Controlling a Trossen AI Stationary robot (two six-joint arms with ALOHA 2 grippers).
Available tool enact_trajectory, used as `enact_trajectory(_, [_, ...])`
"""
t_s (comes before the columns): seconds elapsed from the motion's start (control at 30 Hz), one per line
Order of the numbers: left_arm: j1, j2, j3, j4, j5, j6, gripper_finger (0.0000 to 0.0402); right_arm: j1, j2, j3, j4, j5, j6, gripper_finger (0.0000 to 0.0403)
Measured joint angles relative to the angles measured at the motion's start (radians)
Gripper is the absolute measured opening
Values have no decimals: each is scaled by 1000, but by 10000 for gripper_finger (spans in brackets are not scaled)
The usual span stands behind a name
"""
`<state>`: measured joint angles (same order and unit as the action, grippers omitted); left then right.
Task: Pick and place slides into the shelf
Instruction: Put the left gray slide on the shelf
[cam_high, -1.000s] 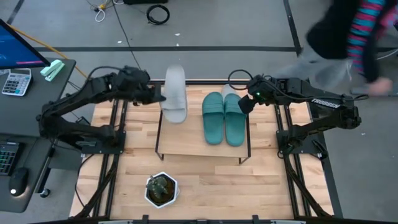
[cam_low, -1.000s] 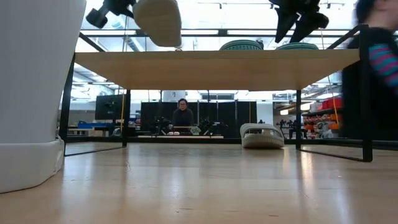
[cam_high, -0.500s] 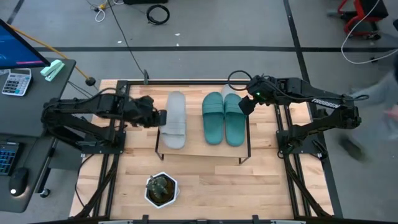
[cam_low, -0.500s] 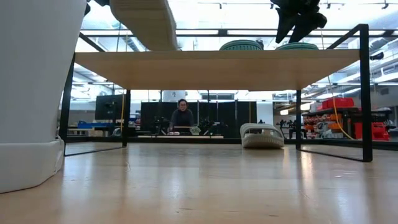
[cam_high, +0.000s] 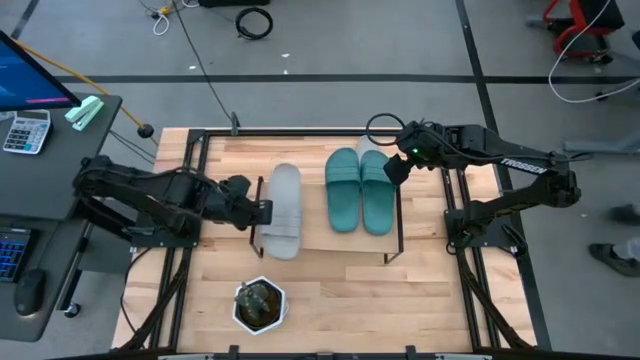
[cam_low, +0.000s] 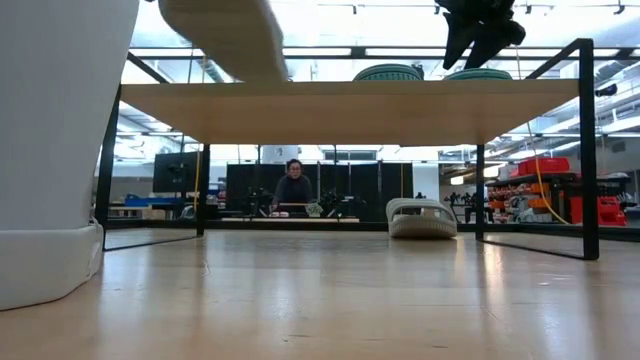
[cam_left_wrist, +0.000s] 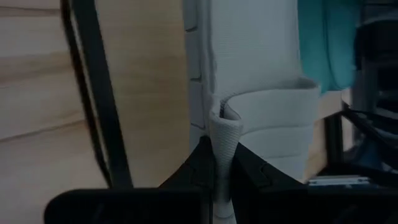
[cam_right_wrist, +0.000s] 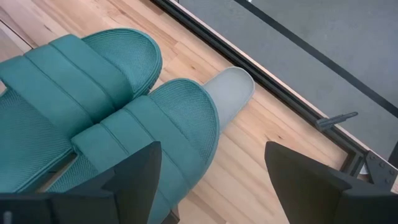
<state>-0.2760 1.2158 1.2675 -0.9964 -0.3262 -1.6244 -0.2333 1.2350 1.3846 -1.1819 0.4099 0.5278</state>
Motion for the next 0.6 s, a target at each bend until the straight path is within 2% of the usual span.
enact_trajectory(0.6, [-96,55,-1,-25,-30,-101,27,0,0,0,0,-11,3,293])
